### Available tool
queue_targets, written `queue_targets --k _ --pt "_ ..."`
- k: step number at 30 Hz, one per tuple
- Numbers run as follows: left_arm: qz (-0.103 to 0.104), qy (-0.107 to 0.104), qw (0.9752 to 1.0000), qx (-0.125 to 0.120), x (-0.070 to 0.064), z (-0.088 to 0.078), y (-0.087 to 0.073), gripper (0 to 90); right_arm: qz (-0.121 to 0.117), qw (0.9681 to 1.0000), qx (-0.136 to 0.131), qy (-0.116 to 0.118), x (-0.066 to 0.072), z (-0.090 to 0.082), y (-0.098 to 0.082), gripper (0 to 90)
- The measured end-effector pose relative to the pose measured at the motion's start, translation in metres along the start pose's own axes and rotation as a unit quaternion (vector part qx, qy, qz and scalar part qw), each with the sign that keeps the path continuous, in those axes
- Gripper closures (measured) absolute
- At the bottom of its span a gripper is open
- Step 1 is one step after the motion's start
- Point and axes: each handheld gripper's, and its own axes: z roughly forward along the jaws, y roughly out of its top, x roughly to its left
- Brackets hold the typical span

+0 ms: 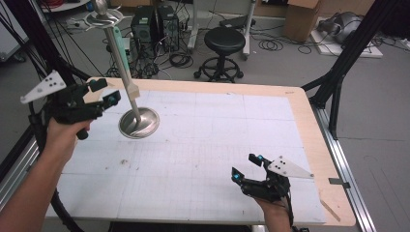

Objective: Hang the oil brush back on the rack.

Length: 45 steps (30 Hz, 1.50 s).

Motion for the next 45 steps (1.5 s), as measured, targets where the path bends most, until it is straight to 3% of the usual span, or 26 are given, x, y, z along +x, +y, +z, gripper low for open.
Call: queue_targets --k 1,6,10,14,17,19,23,27,37,45 --pt "-0.004 -0.01 0.9999 0.002 -0.005 -0.006 -0.013 21.6 -0.002 1.0 0.001 -0.003 0.0 -0.001 -0.001 20.1" --pt "-0.003 -0.013 0.9999 0.007 -0.015 -0.014 -0.037 13.2 -0.006 0.9999 0.008 -0.012 -0.002 -0.005 -0.003 20.1" --pt "-0.014 -0.031 0.9994 0.01 -0.029 -0.021 -0.064 13.5 -0.008 0.9995 0.016 -0.025 -0.005 -0.012 -0.007 20.1" --pt "-0.007 -0.049 0.9986 0.017 -0.046 -0.025 -0.088 13.8 -0.006 0.9992 0.018 -0.035 -0.008 -0.02 -0.013 20.0" --pt "0.003 -0.054 0.9982 0.023 -0.058 -0.028 -0.103 14.0 0.001 0.999 0.015 -0.043 -0.008 -0.028 -0.019 20.0" --pt "-0.003 -0.06 0.998 0.017 -0.064 -0.03 -0.114 14.2 0.003 0.9989 0.013 -0.044 -0.008 -0.03 -0.02 20.0" --pt "-0.009 -0.061 0.9975 0.034 -0.069 -0.03 -0.131 14.4 0.016 0.9984 0.011 -0.052 -0.009 -0.035 -0.026 20.0" --pt "-0.021 -0.057 0.9968 0.052 -0.069 -0.031 -0.138 14.6 0.011 0.9982 0.014 -0.058 -0.009 -0.035 -0.026 20.0" --pt "-0.051 -0.043 0.9958 0.062 -0.065 -0.04 -0.151 15.0 0.018 0.9976 0.013 -0.066 -0.009 -0.033 -0.027 20.0" --pt "-0.045 -0.044 0.9956 0.07 -0.067 -0.039 -0.154 15.6 0.011 0.9977 0.017 -0.065 -0.009 -0.029 -0.026 20.0"
